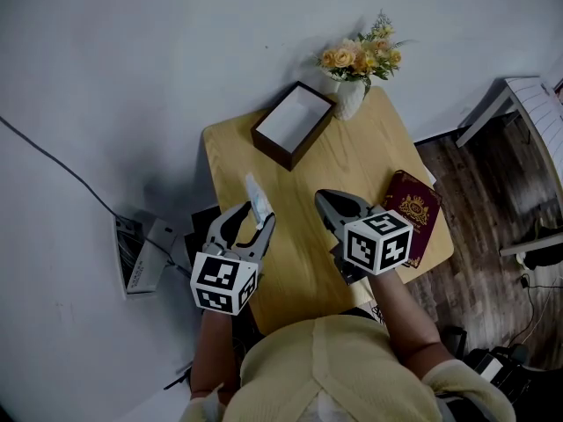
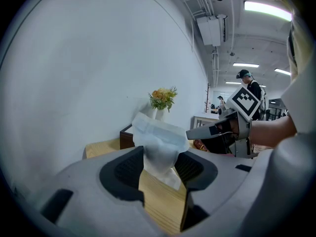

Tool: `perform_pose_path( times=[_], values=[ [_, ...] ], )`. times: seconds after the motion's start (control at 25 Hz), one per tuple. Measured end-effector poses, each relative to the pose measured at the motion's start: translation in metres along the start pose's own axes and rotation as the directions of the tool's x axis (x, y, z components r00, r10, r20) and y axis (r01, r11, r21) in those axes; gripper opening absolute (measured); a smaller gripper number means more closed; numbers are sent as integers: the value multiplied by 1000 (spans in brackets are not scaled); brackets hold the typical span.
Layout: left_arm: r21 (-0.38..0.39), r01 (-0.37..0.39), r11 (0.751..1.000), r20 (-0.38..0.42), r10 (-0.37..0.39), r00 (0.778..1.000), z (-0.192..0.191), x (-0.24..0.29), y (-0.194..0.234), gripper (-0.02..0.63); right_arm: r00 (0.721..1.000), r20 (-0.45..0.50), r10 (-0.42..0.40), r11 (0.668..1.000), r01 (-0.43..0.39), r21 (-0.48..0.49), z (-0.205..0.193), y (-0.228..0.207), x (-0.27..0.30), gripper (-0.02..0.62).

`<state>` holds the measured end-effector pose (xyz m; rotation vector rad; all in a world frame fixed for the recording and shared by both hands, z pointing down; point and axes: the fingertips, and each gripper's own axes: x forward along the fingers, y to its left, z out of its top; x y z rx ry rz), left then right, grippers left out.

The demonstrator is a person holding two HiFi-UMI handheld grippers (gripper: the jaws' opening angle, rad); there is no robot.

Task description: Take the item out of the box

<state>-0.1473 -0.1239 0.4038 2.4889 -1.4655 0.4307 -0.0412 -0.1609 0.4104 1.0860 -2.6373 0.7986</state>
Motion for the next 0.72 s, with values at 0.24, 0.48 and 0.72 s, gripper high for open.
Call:
perform_pose_path(
  times=[0.24,0.48,0.72],
  values=[
    [0,8,1000,-4,-8,1000,-1,1,-3,206,1000,-2,0,1000,0,0,-1,-1,-2,28],
    [5,16,1000,-8,-16,1000,-1,3,-7,206,1000,-2,-5,1000,5,0,-1,-3,-5,28],
    [7,25,1000,-15,-25,1000,-2,6,-11,206,1000,-3,-15,1000,15,10,-1,-8,-6,28]
  ],
)
